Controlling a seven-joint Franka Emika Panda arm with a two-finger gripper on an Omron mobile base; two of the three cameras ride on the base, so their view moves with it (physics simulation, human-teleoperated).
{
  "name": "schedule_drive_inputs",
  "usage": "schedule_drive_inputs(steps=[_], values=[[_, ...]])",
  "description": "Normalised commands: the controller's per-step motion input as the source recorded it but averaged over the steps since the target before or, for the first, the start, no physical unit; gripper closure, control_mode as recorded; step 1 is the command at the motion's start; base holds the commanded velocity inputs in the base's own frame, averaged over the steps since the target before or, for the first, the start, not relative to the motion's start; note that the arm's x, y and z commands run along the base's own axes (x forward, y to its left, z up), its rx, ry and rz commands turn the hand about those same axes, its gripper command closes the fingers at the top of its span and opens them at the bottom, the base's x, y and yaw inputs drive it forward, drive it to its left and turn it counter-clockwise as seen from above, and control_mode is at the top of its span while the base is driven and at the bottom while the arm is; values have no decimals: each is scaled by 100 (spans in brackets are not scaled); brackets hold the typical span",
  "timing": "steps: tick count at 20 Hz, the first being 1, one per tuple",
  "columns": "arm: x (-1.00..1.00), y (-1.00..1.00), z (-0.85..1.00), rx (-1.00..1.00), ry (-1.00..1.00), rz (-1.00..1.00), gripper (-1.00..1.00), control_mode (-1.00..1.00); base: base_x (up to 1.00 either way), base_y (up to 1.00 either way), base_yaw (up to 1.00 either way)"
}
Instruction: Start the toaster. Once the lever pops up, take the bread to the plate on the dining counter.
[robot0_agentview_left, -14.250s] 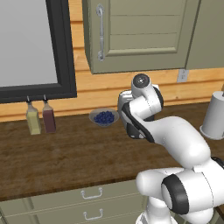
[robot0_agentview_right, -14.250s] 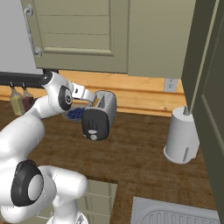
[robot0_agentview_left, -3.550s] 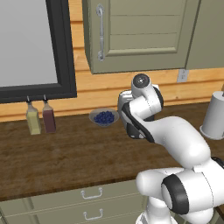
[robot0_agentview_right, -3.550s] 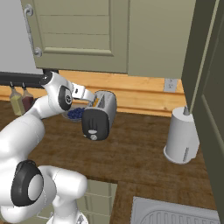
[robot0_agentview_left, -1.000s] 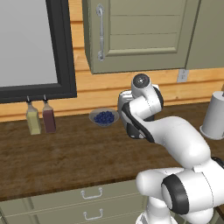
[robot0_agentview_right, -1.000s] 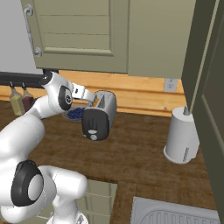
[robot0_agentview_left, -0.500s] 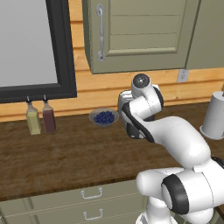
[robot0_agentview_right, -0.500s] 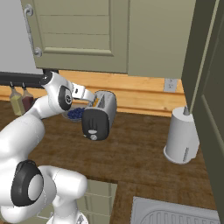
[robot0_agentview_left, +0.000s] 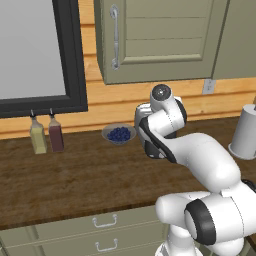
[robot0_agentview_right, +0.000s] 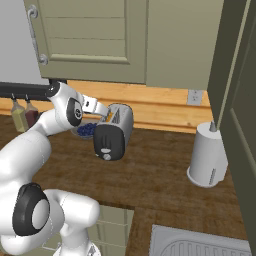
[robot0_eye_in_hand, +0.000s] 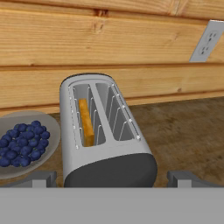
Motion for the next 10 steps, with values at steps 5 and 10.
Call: schedule_drive_inputs(steps=[5,10], values=[[0,0,0,0,0,0,-100,-100,0,0,0],[0,0,0,0,0,0,-100,-100,0,0,0]])
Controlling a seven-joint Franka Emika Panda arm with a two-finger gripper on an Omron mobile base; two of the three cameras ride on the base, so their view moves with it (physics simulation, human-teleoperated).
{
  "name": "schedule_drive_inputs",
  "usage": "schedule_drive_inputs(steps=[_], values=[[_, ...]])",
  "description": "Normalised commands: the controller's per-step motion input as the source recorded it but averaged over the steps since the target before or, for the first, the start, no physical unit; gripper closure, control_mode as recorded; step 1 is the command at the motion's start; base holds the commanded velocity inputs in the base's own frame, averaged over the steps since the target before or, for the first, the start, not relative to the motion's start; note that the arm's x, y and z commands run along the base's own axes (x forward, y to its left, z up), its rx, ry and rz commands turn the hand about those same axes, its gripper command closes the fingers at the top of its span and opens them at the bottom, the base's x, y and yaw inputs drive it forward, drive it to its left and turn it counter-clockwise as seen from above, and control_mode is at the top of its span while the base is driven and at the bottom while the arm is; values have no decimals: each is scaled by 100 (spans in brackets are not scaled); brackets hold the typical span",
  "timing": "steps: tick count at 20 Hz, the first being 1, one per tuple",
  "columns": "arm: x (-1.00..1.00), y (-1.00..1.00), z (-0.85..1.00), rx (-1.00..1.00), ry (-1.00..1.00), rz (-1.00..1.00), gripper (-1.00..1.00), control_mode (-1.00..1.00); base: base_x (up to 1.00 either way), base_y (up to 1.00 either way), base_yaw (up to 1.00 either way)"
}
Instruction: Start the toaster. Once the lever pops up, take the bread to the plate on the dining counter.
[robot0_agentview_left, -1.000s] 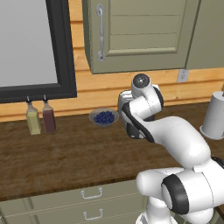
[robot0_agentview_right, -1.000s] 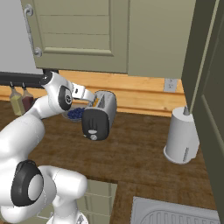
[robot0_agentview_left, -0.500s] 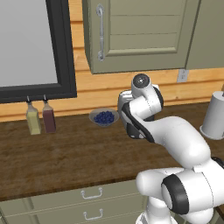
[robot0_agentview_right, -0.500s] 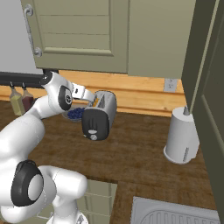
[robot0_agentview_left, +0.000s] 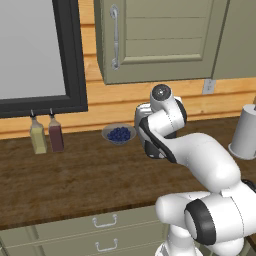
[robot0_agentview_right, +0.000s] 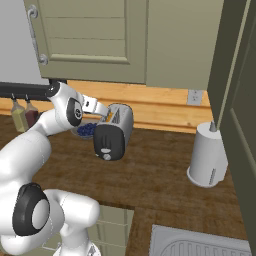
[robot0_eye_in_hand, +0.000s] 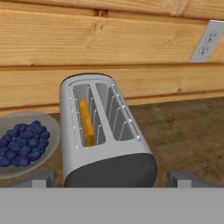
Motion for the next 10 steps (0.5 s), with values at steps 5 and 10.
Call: schedule_drive_inputs(steps=[5,10], values=[[0,0,0,0,0,0,-100,-100,0,0,0],[0,0,0,0,0,0,-100,-100,0,0,0]])
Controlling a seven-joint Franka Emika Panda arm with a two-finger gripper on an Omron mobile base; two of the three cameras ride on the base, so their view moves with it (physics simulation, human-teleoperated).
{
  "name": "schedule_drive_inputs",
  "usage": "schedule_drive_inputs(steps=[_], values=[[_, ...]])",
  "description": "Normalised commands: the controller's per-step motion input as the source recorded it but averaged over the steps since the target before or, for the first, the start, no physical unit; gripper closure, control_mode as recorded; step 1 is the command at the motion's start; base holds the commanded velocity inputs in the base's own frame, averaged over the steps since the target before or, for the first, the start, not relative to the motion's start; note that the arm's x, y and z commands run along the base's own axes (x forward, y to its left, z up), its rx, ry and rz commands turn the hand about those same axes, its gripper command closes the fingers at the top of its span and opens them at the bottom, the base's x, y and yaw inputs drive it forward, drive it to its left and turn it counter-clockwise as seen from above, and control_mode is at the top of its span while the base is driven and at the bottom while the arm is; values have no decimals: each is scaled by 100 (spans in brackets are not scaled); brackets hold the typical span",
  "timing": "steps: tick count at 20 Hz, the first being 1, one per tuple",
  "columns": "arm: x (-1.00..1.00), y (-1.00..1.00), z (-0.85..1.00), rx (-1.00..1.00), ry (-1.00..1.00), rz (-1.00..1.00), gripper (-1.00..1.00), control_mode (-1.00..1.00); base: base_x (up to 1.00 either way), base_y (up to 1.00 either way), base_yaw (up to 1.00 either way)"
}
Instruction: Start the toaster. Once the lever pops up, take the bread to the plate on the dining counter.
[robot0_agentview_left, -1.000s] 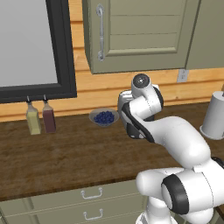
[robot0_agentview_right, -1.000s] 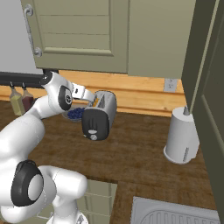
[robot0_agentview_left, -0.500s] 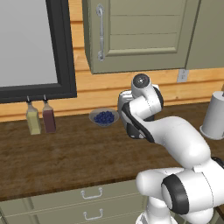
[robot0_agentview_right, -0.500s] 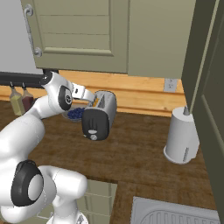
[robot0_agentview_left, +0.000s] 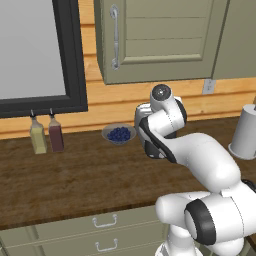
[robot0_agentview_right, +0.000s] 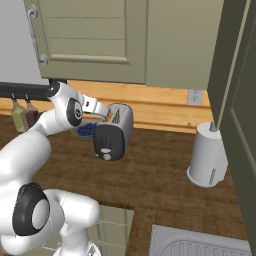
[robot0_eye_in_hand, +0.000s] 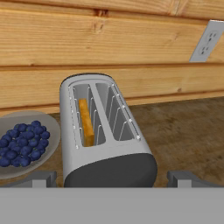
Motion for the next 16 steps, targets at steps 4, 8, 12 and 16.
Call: schedule_drive_inputs(steps=[4,8,12,16], values=[[0,0,0,0,0,0,-100,-100,0,0,0],[0,0,0,0,0,0,-100,-100,0,0,0],[0,0,0,0,0,0,-100,-100,0,0,0],[0,0,0,0,0,0,-100,-100,0,0,0]])
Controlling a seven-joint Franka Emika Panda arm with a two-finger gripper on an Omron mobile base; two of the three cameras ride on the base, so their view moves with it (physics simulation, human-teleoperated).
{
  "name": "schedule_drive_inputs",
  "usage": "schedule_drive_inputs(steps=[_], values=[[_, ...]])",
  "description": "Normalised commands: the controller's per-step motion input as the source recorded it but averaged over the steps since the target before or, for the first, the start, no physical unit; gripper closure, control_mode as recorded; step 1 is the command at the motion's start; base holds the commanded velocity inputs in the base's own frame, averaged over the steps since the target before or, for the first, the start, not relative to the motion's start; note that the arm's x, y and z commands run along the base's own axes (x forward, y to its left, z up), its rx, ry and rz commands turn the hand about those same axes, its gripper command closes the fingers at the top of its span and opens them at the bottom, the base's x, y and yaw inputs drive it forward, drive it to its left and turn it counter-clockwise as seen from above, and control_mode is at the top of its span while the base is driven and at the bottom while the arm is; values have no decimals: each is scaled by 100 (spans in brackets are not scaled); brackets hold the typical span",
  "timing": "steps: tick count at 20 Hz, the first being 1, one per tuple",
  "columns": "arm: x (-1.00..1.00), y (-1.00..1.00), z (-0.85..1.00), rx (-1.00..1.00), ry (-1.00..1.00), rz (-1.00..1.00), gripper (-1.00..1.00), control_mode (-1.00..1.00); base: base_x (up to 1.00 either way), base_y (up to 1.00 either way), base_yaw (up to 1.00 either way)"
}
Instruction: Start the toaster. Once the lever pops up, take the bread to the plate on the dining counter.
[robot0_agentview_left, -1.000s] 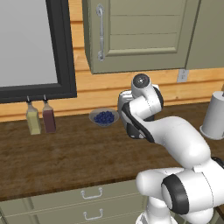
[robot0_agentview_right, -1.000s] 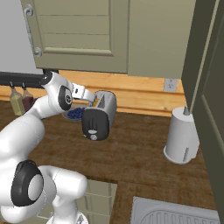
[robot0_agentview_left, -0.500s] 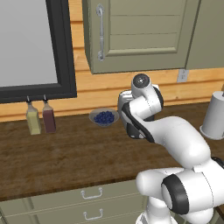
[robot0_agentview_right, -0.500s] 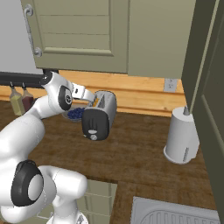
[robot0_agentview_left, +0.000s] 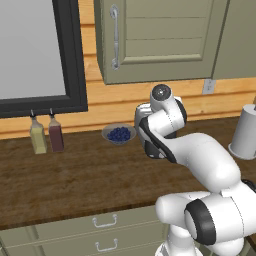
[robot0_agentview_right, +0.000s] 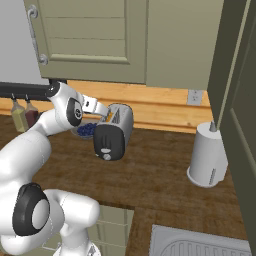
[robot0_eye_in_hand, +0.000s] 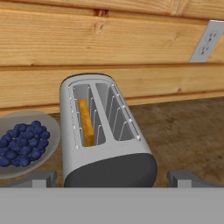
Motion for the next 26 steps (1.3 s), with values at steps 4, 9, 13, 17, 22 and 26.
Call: schedule_drive_inputs(steps=[4,9,13,17,22,26], values=[[0,0,0,0,0,0,-100,-100,0,0,0],[0,0,0,0,0,0,-100,-100,0,0,0],[0,0,0,0,0,0,-100,-100,0,0,0],[0,0,0,0,0,0,-100,-100,0,0,0],[0,0,0,0,0,0,-100,-100,0,0,0],[0,0,0,0,0,0,-100,-100,0,0,0]])
